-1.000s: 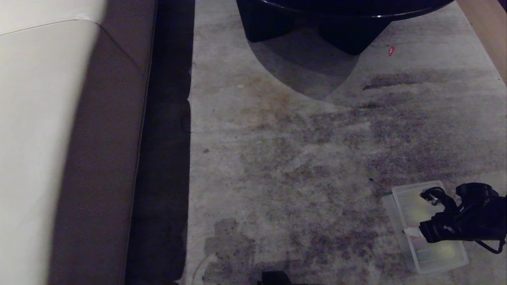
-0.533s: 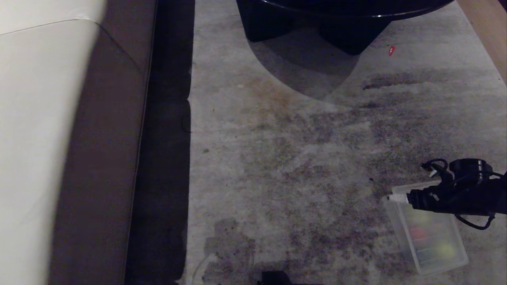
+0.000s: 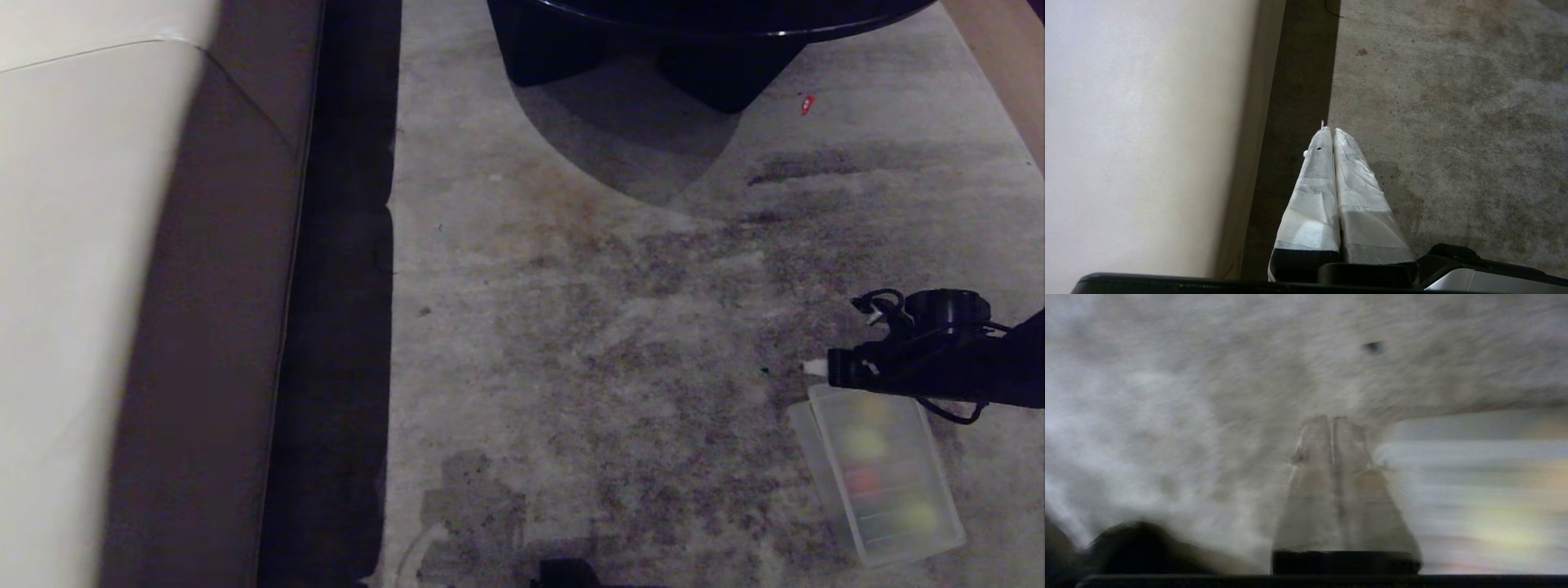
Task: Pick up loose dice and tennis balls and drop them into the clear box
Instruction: Close the lid
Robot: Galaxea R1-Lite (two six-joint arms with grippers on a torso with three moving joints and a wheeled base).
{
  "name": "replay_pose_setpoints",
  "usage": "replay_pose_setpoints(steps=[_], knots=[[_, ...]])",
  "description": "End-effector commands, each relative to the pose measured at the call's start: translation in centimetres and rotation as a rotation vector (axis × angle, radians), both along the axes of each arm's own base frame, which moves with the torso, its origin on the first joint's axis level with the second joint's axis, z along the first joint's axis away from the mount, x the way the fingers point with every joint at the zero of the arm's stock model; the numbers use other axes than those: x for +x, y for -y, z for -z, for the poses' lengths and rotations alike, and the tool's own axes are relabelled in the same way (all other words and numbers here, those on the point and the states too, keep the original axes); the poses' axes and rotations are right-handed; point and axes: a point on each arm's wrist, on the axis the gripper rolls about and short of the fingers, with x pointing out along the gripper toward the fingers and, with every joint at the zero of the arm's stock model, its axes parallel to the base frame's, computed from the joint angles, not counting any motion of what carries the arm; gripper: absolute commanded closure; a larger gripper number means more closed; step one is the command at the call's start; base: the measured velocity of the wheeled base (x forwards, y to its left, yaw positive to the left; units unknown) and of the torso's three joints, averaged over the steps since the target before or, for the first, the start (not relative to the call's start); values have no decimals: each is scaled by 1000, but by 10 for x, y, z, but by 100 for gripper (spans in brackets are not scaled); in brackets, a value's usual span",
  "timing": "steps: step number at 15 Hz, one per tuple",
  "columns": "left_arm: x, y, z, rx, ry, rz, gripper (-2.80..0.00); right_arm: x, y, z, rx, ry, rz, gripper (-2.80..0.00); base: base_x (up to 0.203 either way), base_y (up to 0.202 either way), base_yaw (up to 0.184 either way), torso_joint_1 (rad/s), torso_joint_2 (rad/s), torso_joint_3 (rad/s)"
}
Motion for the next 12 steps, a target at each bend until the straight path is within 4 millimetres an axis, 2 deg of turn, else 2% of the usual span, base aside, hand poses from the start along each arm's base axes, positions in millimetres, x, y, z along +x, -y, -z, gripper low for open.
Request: replay_pose_setpoints(steps=[1,5,12], knots=[[0,0,0,-1,0,0,0,14,6,22,-30,-29,42,0,0,0,0,0,0,0],[0,0,0,-1,0,0,0,28,13,34,-62,21,72,0,0,0,0,0,0,0],[0,0,0,-1,0,0,0,25,15,53,-137,-48,132,0,0,0,0,0,0,0]])
